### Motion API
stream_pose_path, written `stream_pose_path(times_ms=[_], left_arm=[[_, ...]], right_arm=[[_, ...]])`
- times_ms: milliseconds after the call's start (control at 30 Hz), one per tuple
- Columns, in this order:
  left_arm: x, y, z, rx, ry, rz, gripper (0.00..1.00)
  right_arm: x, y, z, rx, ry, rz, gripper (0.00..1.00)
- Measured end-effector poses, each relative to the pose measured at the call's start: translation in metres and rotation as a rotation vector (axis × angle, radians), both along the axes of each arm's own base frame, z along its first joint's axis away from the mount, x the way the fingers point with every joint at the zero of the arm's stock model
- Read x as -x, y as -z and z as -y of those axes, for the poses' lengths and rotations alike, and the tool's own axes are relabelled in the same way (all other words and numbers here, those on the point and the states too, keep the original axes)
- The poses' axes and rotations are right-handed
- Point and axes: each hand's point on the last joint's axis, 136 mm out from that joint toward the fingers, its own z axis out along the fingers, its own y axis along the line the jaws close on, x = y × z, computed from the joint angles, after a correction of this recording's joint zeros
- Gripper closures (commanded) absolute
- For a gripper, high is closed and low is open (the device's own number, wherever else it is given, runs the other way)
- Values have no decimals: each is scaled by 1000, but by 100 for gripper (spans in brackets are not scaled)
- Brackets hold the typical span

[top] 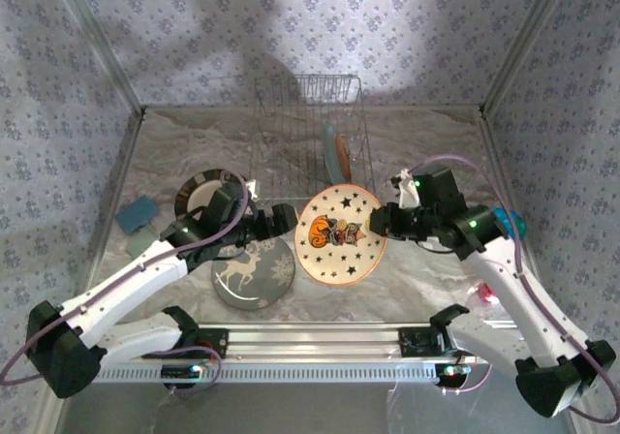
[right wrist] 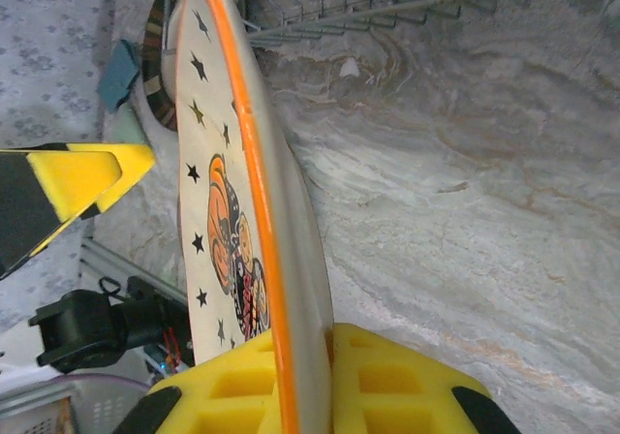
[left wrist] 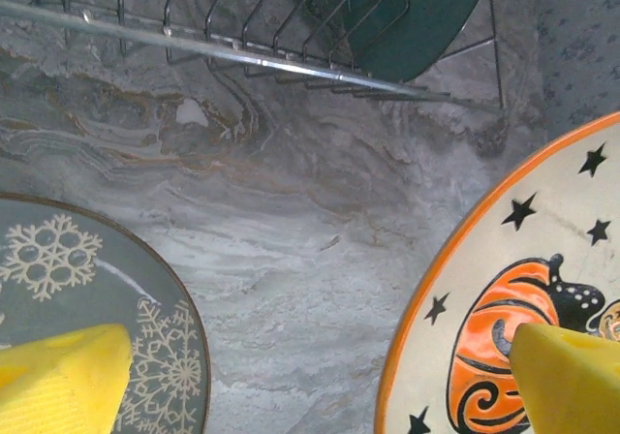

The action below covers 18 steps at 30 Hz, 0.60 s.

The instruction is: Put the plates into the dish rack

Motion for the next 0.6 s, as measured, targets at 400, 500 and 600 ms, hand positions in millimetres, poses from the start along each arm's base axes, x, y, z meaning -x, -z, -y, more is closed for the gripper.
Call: stream_pose_path(times_ms=[400, 500, 600], left_arm=[[-50, -61, -29, 72, -51, 94, 1], [-63, -69, -34, 75, -42, 94, 1], [-75, -73, -41, 72, -47, 96, 1]], right_arm=[[-43, -51, -21, 148, 58, 136, 100], [-53, -56, -27, 206, 73, 155, 100], [-64, -64, -35, 256, 92, 194, 100]])
